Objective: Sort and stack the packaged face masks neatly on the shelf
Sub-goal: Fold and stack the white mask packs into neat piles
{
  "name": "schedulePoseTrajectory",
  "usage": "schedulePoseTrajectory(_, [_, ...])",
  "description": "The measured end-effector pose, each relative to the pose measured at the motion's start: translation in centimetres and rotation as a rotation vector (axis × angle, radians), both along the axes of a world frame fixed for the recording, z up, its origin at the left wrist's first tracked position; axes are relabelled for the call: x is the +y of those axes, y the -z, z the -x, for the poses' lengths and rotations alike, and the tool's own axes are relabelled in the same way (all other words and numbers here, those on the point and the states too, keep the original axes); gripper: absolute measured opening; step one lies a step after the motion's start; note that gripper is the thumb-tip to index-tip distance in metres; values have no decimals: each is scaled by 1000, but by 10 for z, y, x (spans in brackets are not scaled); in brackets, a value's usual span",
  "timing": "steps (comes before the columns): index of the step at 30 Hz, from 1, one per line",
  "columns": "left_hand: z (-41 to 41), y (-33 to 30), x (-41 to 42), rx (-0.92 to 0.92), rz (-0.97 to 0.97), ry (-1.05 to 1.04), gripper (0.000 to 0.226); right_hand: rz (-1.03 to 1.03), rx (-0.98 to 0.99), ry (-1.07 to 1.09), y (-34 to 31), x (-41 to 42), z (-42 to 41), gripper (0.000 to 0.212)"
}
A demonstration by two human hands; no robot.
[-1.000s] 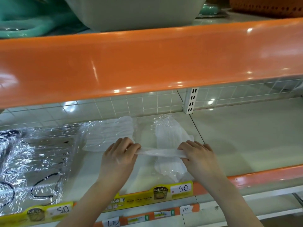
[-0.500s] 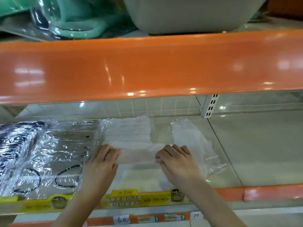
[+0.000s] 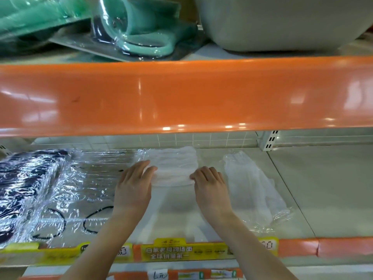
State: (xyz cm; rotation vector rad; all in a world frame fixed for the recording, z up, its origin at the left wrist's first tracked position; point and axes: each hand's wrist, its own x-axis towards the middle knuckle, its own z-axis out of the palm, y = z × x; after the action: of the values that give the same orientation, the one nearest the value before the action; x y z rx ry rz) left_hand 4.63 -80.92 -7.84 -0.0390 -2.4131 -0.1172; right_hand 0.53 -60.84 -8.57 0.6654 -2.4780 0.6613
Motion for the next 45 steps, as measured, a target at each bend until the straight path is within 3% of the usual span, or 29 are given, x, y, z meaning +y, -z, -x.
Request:
schedulePoseTrajectory(3, [6,11,0,-164,74,-30,50,-41,-69,10,5,-9,6,47])
schedulePoseTrajectory(5, [6,19,8,-232,103,-10,52,-93,-144,17,10,-14,8,52])
schedulePoseTrajectory(10, [1,34,33,-391,96,24,49,-120,-268,53,21,-25,2,45])
schedulePoseTrajectory(14, [0,32,45,-390,67,22,22,-173,-362,68,18,-29,-2,25])
schedulePoseTrajectory(16, [-1,30,49,-439,45,35,37,-196,-396,101,17,-29,-1,29])
schedulePoseTrajectory(25, [-4,47,42,-701,9,-37,55,-192,-434,68,18,-35,2,32])
schedulePoseTrajectory(28, [-6,50,42,-707,-25,-41,62,-200,-450,-9,21,-29,-1,33])
schedulePoseTrajectory(33, [-4,42,43,-719,-108,-44,104,-208,-445,-156,29,-19,-7,61])
schedulePoseTrajectory(35, [-4,41,44,-757,-125,-48,120,-215,-449,-187,31,-16,-5,60])
schedulePoseTrajectory(36, [-4,38,45,-760,-131,-61,115,-215,-462,-194,28,-13,-5,65])
schedulePoseTrajectory(38, [-2,33,50,-746,-117,-85,83,-204,-479,-177,22,-7,-5,75])
schedulePoseTrajectory(40, [1,32,57,-746,-78,-125,53,-172,-472,-121,14,3,-7,73])
schedulePoseTrajectory(42, [3,31,67,-689,-70,-135,46,-112,-382,-40,10,15,-9,55])
schedulePoseTrajectory(45, [0,34,91,-583,-153,57,41,-19,-303,107,8,41,-14,25])
